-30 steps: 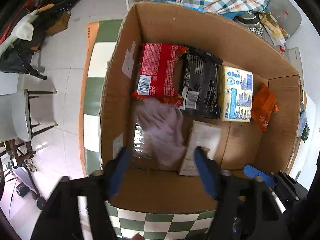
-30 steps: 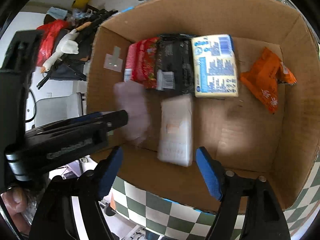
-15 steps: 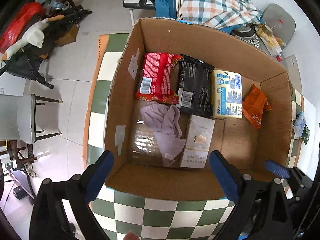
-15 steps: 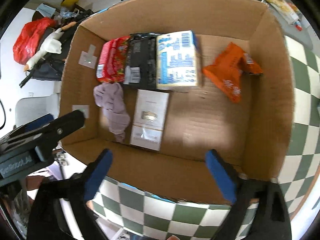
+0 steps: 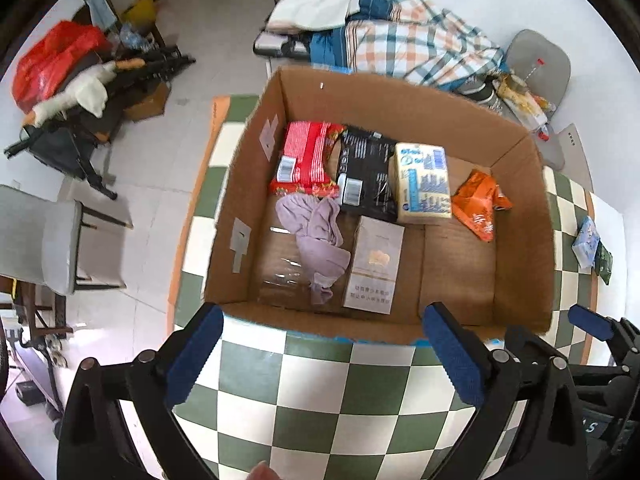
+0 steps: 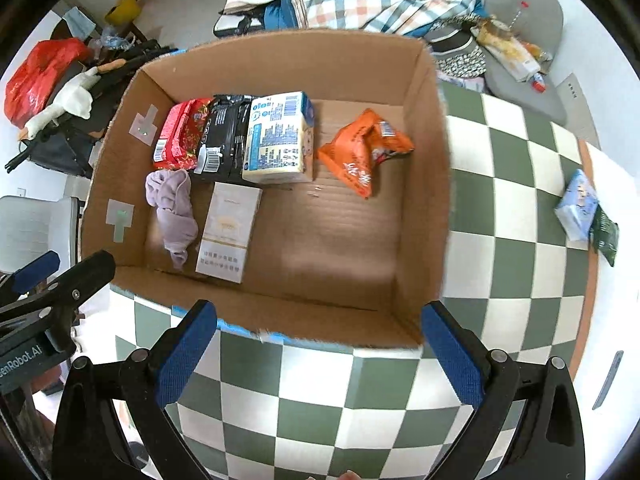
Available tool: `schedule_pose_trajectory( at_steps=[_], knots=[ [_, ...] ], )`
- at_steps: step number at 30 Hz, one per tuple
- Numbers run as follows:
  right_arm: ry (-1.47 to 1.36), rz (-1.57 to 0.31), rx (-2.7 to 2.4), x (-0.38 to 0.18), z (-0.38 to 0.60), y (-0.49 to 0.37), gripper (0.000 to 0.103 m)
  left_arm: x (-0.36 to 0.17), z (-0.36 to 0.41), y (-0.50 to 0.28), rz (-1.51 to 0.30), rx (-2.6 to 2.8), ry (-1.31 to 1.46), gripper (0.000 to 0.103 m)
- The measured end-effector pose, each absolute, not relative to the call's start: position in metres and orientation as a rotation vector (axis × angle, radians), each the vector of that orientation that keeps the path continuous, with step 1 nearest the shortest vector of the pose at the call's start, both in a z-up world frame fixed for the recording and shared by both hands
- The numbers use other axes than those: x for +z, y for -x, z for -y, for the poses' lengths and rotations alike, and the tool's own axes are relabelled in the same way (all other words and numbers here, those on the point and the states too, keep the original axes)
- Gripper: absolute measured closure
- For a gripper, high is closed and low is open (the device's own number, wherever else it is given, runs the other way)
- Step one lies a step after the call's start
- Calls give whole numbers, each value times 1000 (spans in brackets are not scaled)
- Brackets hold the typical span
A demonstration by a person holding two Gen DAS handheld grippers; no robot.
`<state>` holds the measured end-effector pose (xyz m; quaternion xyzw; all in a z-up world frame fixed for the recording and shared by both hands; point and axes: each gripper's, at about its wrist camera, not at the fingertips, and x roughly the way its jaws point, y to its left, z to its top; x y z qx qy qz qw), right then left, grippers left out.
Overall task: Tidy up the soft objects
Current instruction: 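Move both tools away from the box toward the blue tissue pack and green bag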
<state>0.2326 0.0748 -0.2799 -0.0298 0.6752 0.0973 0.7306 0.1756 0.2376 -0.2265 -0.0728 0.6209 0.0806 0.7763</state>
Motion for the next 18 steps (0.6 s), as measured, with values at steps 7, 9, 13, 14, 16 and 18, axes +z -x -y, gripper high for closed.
schedule_pose_trajectory(
  at_steps=[7,9,13,14,16,18],
  knots=[
    [34,-1394,221,-232,-55,-204,0,-185,-221,-146,-1253,167,139,1],
    [28,-1359,224,-215,-48,-193,0,-172,-216,-138,-1229,166,141,1],
    [0,-1325,236,-192,-35,-178,0,-152,-204,-125,-1193,164,134,1],
    [-7,-1316,238,-187,-32,-173,0,-149,-202,-124,-1190,160,132,1],
    [-20,-1300,249,-178,-26,-167,0,-144,-195,-122,-1191,151,133,1],
    [-37,-1291,261,-172,-19,-162,0,-137,-186,-121,-1186,149,124,1]
  ],
)
